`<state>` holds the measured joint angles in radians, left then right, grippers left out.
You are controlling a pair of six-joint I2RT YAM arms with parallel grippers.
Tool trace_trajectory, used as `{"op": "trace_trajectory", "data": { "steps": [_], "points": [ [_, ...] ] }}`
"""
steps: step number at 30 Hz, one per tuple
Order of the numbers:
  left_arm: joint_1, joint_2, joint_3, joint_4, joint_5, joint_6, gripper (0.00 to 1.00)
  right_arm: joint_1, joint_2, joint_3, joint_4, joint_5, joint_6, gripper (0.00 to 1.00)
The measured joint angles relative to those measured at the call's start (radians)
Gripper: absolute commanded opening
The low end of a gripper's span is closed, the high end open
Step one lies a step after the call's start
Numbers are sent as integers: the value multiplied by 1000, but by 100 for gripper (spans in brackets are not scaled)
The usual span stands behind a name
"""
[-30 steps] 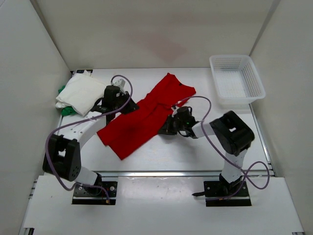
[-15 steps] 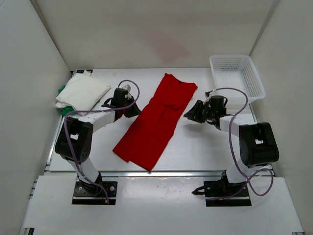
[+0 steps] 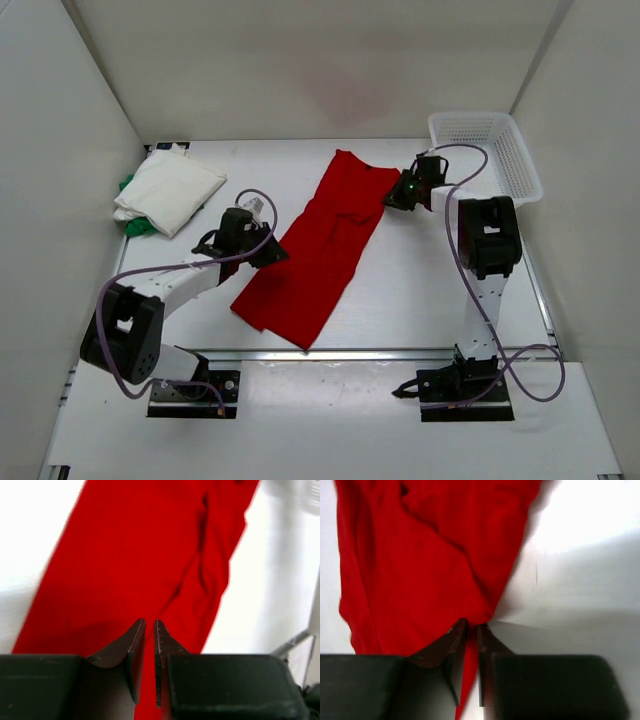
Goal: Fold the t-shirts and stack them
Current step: Rotate the tshirt 90 degrees
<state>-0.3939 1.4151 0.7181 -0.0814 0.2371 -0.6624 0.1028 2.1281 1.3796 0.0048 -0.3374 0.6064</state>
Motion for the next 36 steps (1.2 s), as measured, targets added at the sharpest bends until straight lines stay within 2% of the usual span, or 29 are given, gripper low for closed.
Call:
{"op": "trace_trajectory", "data": {
  "steps": [1, 2, 4, 5, 6, 7, 10, 12, 13, 15, 16, 17, 19, 22, 23, 24, 26, 29, 31, 34, 36],
  "points": [
    [0, -18, -6, 0, 11, 0, 25, 1, 23, 37, -23, 0, -1, 3],
    [6, -38, -17, 1, 22, -1, 25, 2, 57, 85, -51, -3, 2, 4],
    [32, -72, -37, 5, 43, -9, 26, 6, 137, 216, -102, -22, 3, 24],
    [52, -85, -46, 6, 61, -14, 25, 11, 191, 310, -124, -34, 5, 32],
    [76, -96, -53, 7, 81, -19, 25, 18, 246, 414, -148, -42, 0, 46],
    [96, -98, -57, 6, 95, -24, 26, 27, 307, 530, -176, -42, -5, 53],
    [138, -97, -57, -14, 109, -24, 34, 55, 446, 833, -299, -33, -51, 57],
    [133, -98, -58, -20, 110, -24, 47, 68, 484, 970, -417, -16, -92, 57],
    [127, -99, -59, -19, 113, -26, 65, 75, 486, 1007, -468, -10, -114, 56],
    [114, -105, -68, -15, 118, -23, 91, 90, 461, 1050, -573, 1, -167, 53],
    [113, -106, -75, -14, 120, -21, 98, 96, 438, 1045, -610, 6, -190, 51],
    [111, -110, -87, -10, 120, -26, 99, 109, 399, 1020, -647, 15, -216, 50],
    [121, -129, -122, -11, 116, -30, 99, 126, 269, 855, -646, 37, -255, 48],
    [141, -167, -167, -27, 87, -15, 99, 163, -83, 354, -513, 45, -264, 47],
    [145, -179, -172, -31, 79, -12, 84, 175, -224, 174, -465, 36, -253, 44],
    [150, -195, -177, -32, 70, -11, 62, 191, -367, 2, -417, 17, -239, 43],
    [159, -226, -182, -32, 51, -10, 42, 220, -602, -230, -348, -10, -214, 40],
    [169, -250, -182, -49, 16, 11, 42, 277, -835, -489, -183, -34, -166, 41],
    [175, -247, -186, -76, -10, 23, 50, 339, -913, -663, -73, -53, -119, 42],
    [177, -242, -214, -108, -26, 33, 59, 441, -920, -878, 21, -71, -33, 46],
    [167, -241, -243, -134, -36, 40, 61, 499, -909, -974, 34, -73, 22, 47]
  ]
}}
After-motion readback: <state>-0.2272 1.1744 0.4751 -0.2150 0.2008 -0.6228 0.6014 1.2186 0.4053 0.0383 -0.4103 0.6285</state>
